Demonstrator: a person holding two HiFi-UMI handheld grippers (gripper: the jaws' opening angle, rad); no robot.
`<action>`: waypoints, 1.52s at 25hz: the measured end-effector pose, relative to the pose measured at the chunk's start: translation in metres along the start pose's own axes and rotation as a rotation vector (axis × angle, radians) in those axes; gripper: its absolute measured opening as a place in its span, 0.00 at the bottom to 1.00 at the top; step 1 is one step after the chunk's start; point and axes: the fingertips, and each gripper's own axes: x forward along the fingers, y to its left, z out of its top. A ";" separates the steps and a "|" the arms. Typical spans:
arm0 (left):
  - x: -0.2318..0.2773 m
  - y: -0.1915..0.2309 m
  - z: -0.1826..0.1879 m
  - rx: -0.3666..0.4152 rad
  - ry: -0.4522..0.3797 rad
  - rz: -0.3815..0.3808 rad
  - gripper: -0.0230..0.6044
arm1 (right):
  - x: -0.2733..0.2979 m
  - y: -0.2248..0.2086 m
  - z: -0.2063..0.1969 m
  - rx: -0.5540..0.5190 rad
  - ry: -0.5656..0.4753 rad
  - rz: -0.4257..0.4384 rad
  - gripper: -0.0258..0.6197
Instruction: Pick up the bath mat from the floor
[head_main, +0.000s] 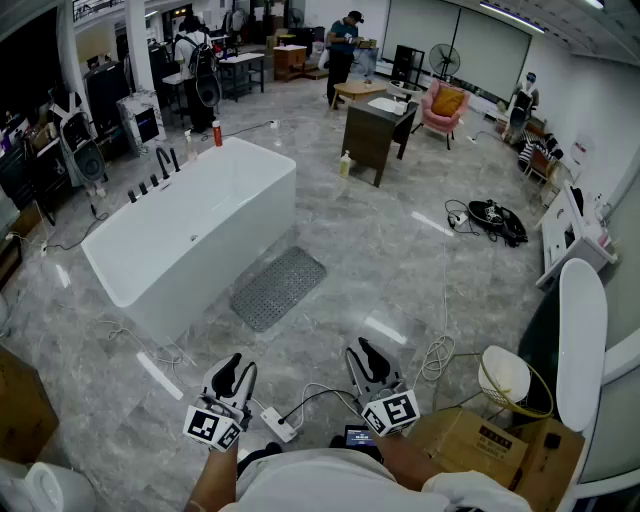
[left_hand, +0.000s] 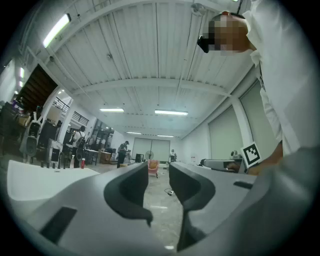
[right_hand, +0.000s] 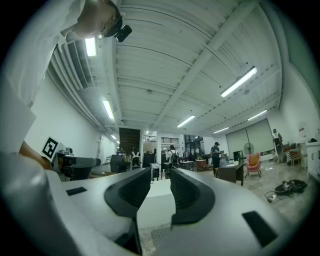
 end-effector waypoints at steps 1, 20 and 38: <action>-0.006 0.005 0.003 0.008 0.001 0.003 0.24 | 0.005 0.006 0.000 0.003 0.005 -0.004 0.23; -0.029 0.039 0.013 -0.008 0.008 0.039 0.24 | -0.004 0.018 0.001 0.034 -0.028 -0.027 0.23; 0.032 -0.051 -0.023 -0.005 0.078 -0.020 0.24 | -0.082 -0.073 -0.037 0.112 0.012 -0.047 0.23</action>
